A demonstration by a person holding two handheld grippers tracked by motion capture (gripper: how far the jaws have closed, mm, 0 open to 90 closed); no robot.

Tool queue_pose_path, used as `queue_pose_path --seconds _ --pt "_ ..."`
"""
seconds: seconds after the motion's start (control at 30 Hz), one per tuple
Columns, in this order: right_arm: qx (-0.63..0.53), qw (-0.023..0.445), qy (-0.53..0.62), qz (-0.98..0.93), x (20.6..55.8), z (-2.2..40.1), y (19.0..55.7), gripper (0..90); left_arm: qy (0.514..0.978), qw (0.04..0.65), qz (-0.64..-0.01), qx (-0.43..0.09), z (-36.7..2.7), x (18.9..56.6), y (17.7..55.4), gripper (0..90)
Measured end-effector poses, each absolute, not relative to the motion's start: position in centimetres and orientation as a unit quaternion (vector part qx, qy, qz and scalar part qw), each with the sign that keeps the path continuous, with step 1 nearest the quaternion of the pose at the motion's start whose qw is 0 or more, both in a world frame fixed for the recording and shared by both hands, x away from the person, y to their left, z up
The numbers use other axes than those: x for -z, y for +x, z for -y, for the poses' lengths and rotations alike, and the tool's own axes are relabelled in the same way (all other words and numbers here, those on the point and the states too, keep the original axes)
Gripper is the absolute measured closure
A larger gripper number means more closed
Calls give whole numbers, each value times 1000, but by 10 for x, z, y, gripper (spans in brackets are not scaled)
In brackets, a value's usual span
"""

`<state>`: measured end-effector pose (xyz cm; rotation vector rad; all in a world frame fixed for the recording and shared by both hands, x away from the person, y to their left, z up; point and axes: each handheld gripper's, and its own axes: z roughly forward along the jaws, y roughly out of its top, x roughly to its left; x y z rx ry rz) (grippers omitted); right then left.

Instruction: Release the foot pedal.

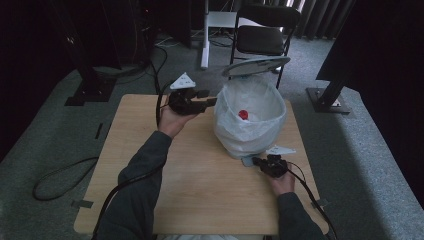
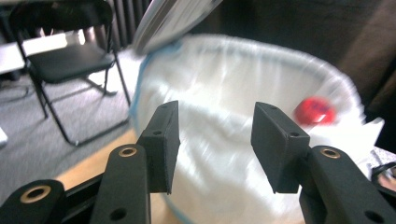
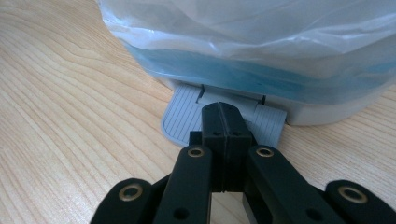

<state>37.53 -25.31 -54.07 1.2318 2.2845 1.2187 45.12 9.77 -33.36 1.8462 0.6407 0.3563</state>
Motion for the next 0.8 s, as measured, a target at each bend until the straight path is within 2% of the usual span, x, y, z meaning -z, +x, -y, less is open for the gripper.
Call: queue_pose_path --seconds 0.33,0.53,0.8 --pt "-420 142 420 -792 539 253 374 900 779 529 -313 -125 -118 379 456 526" --pt "-428 147 419 -787 534 254 371 900 778 525 -321 -123 -123 386 456 526" --pt "-428 182 407 -786 523 255 364 900 776 526 -325 -123 -130 388 456 526"
